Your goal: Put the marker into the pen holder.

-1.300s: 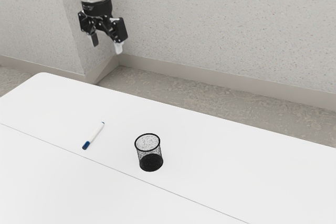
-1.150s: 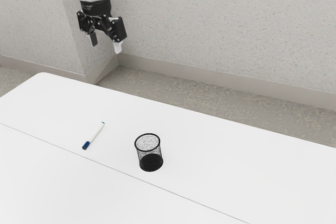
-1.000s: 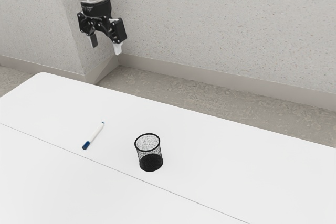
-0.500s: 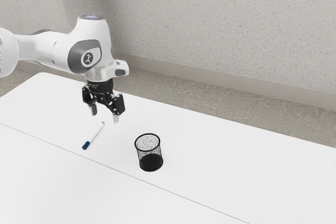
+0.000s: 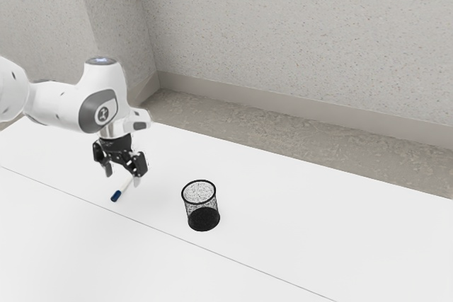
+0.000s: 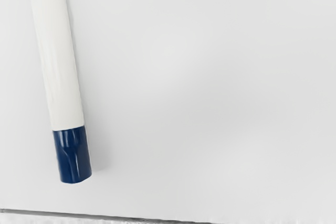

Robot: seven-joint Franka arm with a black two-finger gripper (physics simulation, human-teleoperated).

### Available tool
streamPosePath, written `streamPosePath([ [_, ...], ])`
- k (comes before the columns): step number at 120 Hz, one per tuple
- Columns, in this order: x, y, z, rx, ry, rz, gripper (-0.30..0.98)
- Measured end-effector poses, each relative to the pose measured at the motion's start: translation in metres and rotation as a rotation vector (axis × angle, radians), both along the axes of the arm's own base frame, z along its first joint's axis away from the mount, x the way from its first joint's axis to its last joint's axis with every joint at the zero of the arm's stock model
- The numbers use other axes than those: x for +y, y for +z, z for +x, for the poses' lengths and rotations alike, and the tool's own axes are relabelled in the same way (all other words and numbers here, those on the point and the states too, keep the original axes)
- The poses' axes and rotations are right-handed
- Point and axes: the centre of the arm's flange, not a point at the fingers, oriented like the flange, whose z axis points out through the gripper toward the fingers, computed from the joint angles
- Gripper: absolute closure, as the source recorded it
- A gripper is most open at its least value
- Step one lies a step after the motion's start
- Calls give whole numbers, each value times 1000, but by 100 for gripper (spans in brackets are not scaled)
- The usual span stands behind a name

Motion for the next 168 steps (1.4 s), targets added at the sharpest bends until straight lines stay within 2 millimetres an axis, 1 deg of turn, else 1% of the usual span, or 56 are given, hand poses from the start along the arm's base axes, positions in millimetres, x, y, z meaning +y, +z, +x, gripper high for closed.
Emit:
streamPosePath([
  [5,8,-3,-3,-2,10,2,0],
  [10,11,-6,-4,-4,12,3,0],
  [37,13,-27,-1,5,-1,7,1],
  [42,14,-30,5,2,-3,11,1],
  [52,17,-34,26,-11,-9,22,2],
  [64,32,-36,46,-22,16,31,1],
  [74,37,-45,53,-7,26,28,1],
  [84,40,-51,54,6,36,21,1],
  [88,41,-51,58,7,38,21,0],
  [101,57,-59,70,25,68,13,0],
  [110,65,-64,72,43,87,1,0],
  [130,65,-66,72,72,95,-17,0],
  [140,65,-65,75,74,94,-18,0],
  [152,66,-71,80,82,92,-17,1],
  [157,66,-72,81,85,92,-17,2],
  [168,66,-74,81,91,92,-19,8],
])
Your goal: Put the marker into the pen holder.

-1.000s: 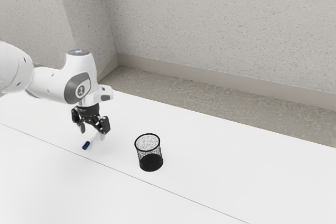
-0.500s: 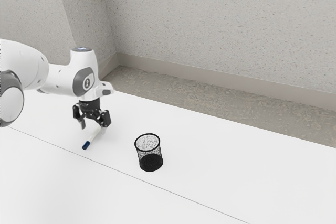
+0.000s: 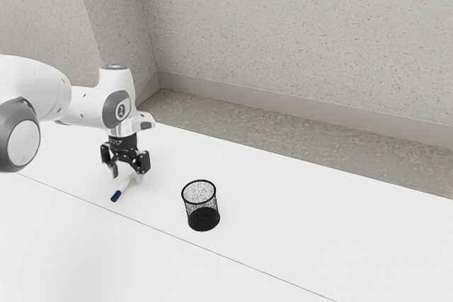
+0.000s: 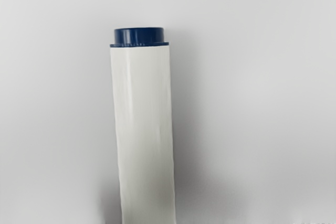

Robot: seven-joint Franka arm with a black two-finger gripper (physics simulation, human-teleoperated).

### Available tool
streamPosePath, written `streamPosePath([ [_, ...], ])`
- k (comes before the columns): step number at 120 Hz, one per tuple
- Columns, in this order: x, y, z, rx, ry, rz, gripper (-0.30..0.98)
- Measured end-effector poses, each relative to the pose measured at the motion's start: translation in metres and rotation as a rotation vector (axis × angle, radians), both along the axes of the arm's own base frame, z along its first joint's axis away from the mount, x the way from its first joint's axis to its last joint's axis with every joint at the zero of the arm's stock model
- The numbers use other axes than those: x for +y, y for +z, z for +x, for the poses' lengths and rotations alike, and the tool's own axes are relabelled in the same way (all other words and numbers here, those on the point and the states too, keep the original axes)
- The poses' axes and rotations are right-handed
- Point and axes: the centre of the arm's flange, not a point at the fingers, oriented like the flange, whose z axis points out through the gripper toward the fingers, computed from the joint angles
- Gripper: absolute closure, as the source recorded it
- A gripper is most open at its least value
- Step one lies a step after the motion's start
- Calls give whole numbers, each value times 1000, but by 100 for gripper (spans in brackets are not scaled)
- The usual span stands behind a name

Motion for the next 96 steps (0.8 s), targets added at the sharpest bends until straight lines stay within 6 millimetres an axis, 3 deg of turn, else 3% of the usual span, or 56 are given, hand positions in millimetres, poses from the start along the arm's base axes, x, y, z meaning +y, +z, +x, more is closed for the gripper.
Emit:
streamPosePath([
  [23,-1,-1,0,5,-2,-3,29],
  [96,-1,-1,0,7,-7,-3,68],
])
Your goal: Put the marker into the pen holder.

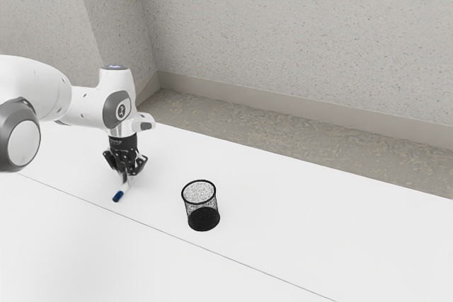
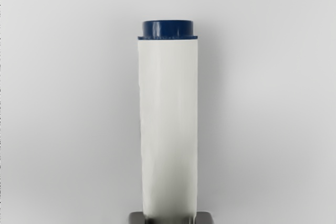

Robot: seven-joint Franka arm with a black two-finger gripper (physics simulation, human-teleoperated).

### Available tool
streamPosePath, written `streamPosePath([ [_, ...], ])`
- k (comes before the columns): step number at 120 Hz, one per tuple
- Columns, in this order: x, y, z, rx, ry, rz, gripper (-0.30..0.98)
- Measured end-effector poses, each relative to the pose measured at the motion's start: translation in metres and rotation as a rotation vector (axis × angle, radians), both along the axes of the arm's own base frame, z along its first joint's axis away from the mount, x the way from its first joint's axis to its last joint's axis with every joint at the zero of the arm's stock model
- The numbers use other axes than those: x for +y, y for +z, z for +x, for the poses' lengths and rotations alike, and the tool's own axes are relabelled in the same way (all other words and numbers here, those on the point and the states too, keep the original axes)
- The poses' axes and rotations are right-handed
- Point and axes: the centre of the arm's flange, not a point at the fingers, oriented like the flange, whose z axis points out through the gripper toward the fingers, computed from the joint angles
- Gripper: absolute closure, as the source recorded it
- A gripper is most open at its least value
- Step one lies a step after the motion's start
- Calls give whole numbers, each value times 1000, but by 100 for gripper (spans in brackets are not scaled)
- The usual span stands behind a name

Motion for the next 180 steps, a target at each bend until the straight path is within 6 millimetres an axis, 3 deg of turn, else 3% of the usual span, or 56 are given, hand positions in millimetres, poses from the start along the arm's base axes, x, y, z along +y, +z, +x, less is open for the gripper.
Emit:
streamPosePath([
  [46,2,-2,0,1,6,15,76],
  [60,-1,18,3,-31,5,16,77],
  [70,-12,43,8,-84,-2,5,77],
  [80,-39,75,15,-167,-39,-17,77],
  [88,-72,105,10,-245,-91,-39,77],
  [95,-106,138,-4,-331,-149,-54,77],
  [108,-163,181,-40,-501,-256,-57,77],
  [116,-198,180,-62,-587,-328,-54,77],
  [130,-258,159,-93,-735,-468,-56,77],
  [140,-289,162,-116,-860,-558,-53,78],
  [146,-284,159,-125,-924,-582,-30,78],
  [165,-227,152,-127,-1043,-568,74,78],
  [180,-230,144,-139,-1077,-617,91,77],
])
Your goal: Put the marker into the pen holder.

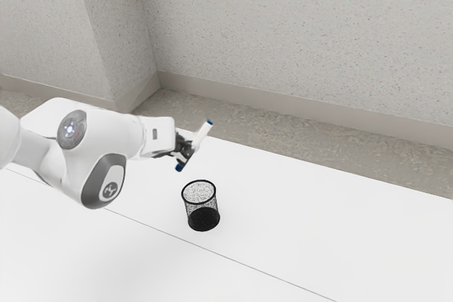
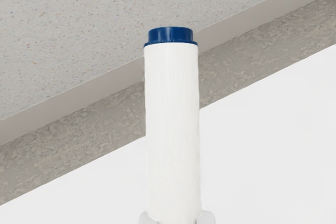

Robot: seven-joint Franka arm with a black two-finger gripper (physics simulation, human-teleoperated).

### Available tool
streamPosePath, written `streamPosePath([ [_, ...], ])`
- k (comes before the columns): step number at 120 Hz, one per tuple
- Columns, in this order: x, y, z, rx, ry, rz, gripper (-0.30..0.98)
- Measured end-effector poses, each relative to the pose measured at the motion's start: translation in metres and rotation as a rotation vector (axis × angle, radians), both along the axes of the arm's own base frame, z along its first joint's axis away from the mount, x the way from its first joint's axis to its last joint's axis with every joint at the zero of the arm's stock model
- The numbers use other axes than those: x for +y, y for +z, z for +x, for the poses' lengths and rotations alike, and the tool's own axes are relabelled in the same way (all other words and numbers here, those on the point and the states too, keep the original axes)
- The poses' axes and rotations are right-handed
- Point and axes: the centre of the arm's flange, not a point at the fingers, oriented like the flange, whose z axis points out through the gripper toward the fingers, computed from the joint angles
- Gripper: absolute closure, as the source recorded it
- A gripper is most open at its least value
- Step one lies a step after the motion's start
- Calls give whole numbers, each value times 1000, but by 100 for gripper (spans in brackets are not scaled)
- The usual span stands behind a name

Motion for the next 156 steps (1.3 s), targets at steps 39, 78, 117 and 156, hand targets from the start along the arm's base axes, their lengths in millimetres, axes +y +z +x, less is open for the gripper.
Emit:
streamPosePath([
  [39,-24,-37,-19,23,-97,44,77],
  [78,-45,-46,-16,25,-143,46,77],
  [117,-25,-80,0,83,-123,55,77],
  [156,-28,-75,1,76,-133,60,27],
])
